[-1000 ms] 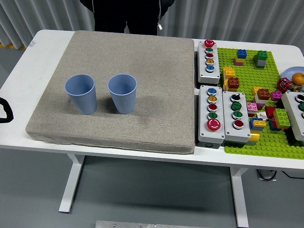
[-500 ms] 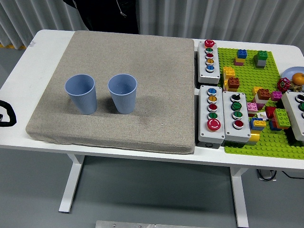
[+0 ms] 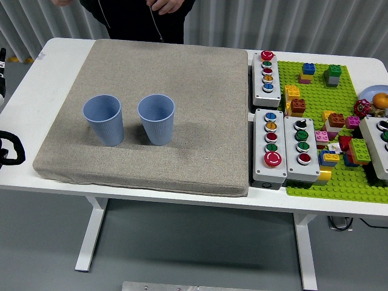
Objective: Pick cup pour cup place
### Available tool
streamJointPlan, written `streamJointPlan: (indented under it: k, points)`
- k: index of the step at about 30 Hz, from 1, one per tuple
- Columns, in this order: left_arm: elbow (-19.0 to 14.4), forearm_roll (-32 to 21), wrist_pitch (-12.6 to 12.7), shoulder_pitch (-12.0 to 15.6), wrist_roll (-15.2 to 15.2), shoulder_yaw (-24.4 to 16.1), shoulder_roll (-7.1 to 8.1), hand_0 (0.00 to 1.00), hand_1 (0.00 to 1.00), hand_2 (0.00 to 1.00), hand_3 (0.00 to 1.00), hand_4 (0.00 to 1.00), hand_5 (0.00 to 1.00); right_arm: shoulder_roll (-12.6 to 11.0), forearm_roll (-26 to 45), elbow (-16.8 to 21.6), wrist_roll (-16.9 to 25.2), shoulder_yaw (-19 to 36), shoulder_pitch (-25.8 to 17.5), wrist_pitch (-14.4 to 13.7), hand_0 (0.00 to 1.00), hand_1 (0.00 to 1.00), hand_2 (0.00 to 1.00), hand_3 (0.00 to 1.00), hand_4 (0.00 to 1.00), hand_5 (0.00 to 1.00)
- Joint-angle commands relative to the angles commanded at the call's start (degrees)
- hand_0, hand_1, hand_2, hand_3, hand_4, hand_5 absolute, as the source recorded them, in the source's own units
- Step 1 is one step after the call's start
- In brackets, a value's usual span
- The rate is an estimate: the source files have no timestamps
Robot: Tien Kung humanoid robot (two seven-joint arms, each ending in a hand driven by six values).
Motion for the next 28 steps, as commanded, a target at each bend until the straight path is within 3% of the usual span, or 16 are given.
streamJointPlan:
  k: [24, 25, 28]
  points:
    - [-0.2, 0.3, -0.2, 0.5, 0.2, 0.8, -0.09, 0.693, 0.657, 0.686, 0.626, 0.721, 0.958, 0.0, 0.2, 0.0, -0.3, -0.4, -0.7, 0.2, 0.701, 0.628, 0.560, 0.562, 0.002, 0.003]
    - [-0.2, 0.3, -0.2, 0.5, 0.2, 0.9, -0.10, 0.649, 0.604, 0.673, 0.626, 0.720, 0.958, 0.0, 0.1, 0.0, -0.4, -0.3, -0.7, 0.1, 0.701, 0.628, 0.560, 0.562, 0.002, 0.004]
    - [-0.3, 0.3, -0.2, 0.4, 0.2, 1.1, 0.06, 0.649, 0.604, 0.673, 0.626, 0.720, 0.958, 0.2, 0.1, 0.1, -0.5, -0.3, -0.7, -0.1, 0.701, 0.628, 0.560, 0.562, 0.002, 0.004]
